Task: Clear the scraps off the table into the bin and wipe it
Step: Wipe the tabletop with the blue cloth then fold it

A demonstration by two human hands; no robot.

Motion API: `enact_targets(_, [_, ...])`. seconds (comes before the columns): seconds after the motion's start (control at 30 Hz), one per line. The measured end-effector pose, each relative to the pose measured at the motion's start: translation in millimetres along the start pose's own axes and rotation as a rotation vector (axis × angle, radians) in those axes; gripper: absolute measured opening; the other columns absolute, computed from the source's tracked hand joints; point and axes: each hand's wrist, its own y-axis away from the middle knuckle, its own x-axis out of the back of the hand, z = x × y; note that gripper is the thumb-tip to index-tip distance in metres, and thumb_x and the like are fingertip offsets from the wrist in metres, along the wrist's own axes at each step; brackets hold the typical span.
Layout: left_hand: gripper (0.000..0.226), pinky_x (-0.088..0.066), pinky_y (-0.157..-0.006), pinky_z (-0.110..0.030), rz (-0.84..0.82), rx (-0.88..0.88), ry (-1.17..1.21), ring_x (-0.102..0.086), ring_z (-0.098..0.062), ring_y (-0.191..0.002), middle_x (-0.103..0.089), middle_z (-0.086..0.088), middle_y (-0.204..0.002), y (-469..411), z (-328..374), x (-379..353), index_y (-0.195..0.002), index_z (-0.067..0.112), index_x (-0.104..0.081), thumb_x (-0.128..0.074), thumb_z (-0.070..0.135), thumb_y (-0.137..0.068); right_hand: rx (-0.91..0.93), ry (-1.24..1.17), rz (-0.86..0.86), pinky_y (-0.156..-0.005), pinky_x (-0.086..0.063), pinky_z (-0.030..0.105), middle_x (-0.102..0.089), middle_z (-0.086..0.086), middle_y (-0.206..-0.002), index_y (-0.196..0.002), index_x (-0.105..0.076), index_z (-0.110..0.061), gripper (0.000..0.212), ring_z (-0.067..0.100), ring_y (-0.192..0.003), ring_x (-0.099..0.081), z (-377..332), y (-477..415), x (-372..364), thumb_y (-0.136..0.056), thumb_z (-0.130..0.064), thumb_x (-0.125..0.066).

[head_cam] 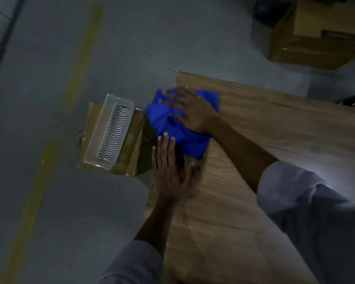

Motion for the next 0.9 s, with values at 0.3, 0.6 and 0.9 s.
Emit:
enact_targets(0.3, [0.075, -0.028, -0.119, -0.059, 0.038, 0.004, -0.006, -0.034, -0.038, -0.147, -0.041, -0.024, -0.153, 2.2, -1.2, -0.1, -0.142, -0.007, -0.047, -0.058, 0.048, -0.092, 0.059, 0.053, 0.003, -0.126, -0.006, 0.051, -0.014, -0.003, -0.17, -0.161, -0.016, -0.033, 0.058, 0.029, -0.157, -0.005, -39.7, 19.4, -17.3, -0.106, -0.053, -0.019])
enact_targets(0.6, [0.054, -0.026, -0.116, -0.062, 0.015, 0.048, -0.032, -0.04, -0.035, -0.128, -0.046, -0.017, -0.127, 3.1, 5.5, 6.8, -0.108, 0.0, -0.055, -0.054, 0.05, -0.089, -0.973, -0.051, 0.335, -0.124, -0.012, 0.055, -0.009, 0.005, -0.171, -0.163, -0.014, -0.024, 0.062, 0.033, -0.157, -0.005, -30.0, 73.7, -9.1, -0.105, -0.047, -0.022])
enact_targets(0.9, [0.05, -0.036, -0.102, -0.065, 0.005, 0.064, -0.029, -0.042, -0.035, -0.12, -0.042, -0.009, -0.121, 5.1, 7.1, 7.6, -0.107, 0.009, -0.049, -0.052, 0.055, -0.087, -0.832, -0.051, 0.266, -0.125, -0.012, 0.056, -0.009, 0.0, -0.171, -0.163, -0.014, -0.029, 0.061, 0.029, -0.157, -0.005, 5.0, 158.1, -15.1, -0.106, -0.047, -0.027])
